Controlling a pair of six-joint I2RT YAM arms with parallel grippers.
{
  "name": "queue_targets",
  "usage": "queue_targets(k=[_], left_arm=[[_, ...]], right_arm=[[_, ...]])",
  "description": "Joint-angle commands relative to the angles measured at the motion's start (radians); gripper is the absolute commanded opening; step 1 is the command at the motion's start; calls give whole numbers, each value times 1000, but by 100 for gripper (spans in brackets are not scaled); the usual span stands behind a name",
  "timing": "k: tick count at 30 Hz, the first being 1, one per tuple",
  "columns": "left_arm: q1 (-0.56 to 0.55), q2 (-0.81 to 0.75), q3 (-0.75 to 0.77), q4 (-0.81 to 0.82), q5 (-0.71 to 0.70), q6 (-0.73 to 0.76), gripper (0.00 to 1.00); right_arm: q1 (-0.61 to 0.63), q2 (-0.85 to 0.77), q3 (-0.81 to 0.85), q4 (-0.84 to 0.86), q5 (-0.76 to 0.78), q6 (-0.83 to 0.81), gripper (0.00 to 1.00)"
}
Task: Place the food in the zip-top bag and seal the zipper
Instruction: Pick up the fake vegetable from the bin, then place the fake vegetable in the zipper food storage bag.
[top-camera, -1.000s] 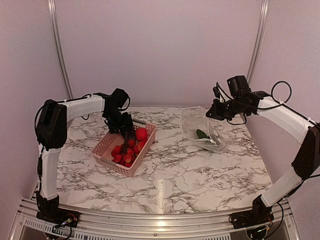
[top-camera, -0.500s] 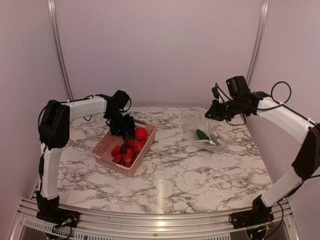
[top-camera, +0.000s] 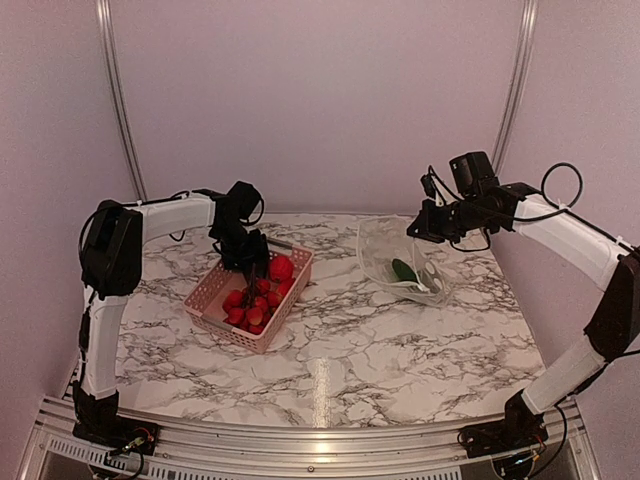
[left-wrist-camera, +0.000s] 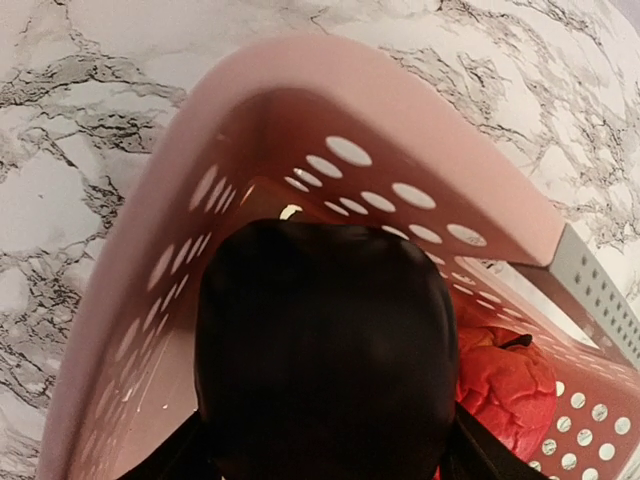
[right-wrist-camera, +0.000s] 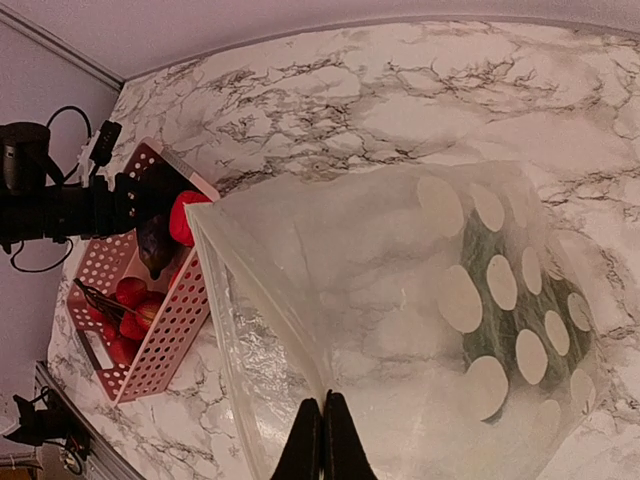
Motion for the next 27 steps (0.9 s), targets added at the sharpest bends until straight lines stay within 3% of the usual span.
queue_targets(k=[1,14,27], left_arm=[[-7,-114,-24,-29,-70,18,60],[-82,-321,16,-16,-93,44,56],[-277,-336,57,206,215,-23,46]], right_arm=[[18,-32,0,-5,9,7,0],[53,12,43,-3,2,8,0],[89,96,153,-27,-20,3,0]])
